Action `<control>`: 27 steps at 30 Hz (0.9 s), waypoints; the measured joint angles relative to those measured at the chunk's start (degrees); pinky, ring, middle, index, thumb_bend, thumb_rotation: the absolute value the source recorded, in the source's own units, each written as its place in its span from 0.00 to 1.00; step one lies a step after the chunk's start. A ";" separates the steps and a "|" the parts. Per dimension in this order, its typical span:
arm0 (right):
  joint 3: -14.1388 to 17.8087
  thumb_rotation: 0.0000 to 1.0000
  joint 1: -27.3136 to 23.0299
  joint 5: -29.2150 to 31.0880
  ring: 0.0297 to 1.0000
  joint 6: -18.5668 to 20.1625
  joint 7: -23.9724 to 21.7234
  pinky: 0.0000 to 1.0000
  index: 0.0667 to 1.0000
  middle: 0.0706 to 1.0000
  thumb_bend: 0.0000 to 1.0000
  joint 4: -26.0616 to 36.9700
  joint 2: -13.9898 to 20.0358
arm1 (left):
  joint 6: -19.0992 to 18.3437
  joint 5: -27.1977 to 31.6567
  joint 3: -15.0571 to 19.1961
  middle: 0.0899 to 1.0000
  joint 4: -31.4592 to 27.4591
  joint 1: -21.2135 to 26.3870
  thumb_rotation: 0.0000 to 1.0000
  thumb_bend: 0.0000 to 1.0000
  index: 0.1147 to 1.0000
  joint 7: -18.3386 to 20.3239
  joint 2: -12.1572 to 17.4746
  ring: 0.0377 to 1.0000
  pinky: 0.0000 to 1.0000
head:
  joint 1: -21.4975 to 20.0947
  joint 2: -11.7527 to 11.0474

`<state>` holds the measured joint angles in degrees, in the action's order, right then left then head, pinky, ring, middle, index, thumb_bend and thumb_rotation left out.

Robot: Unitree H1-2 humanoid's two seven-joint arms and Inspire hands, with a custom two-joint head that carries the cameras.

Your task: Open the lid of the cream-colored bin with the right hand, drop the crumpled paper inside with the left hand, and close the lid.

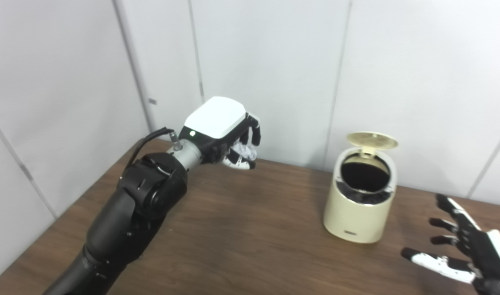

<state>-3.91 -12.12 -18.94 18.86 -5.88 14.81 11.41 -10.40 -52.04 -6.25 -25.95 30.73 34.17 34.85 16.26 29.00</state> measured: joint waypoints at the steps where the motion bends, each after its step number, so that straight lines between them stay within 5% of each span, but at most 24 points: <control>1: 0.00 0.22 0.02 -0.11 0.78 -0.59 0.23 0.63 0.88 0.90 0.73 -0.65 0.04 | 0.69 0.11 -0.38 0.43 0.43 0.80 0.00 0.50 0.45 -0.02 -0.40 0.33 0.30 | -0.70 -0.17; 7: -0.16 0.31 0.01 -0.62 0.77 -4.83 1.78 0.62 0.88 0.89 0.78 -3.60 0.03 | 2.54 0.22 -2.18 0.44 3.48 5.98 0.00 0.50 0.43 0.08 -3.35 0.34 0.33 | -3.69 -0.44; 12: -1.05 0.36 -0.05 -1.16 0.77 -8.31 3.12 0.55 0.87 0.89 0.81 -7.57 -0.34 | 5.63 0.88 -4.14 0.42 7.07 9.37 0.00 0.49 0.47 -0.49 -4.95 0.31 0.26 | -8.27 -1.67; 16: -1.96 0.38 0.13 -2.88 0.77 -8.39 4.10 0.53 0.88 0.90 0.80 -8.17 -0.60 | 7.16 0.72 -5.60 0.39 9.55 10.21 0.00 0.50 0.45 -1.21 -7.21 0.41 0.22 | -10.90 -2.37; 18: -2.37 0.39 0.14 -3.21 0.77 -8.38 4.15 0.53 0.88 0.91 0.79 -7.98 -0.81 | 7.36 0.71 -6.18 0.41 10.49 10.22 0.00 0.49 0.47 -1.86 -8.75 0.32 0.22 | -11.51 -2.46; 22: -3.00 0.40 0.18 -4.29 0.78 -8.30 4.16 0.55 0.89 0.91 0.79 -7.60 -1.31 | 7.54 0.66 -7.01 0.43 12.17 10.49 0.00 0.49 0.47 -2.07 -10.66 0.33 0.32 | -12.92 -2.63; 27: -3.28 0.42 0.39 -6.39 0.77 -7.63 4.28 0.58 0.89 0.90 0.80 -7.54 -2.04 | 9.12 0.44 -8.79 0.43 15.18 10.58 0.00 0.49 0.47 -3.36 -12.35 0.32 0.30 | -13.71 -2.90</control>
<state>-7.18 -11.73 -25.34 11.23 -1.60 7.28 9.37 -1.29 -51.60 -15.04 -10.77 41.31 30.81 22.50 2.55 26.10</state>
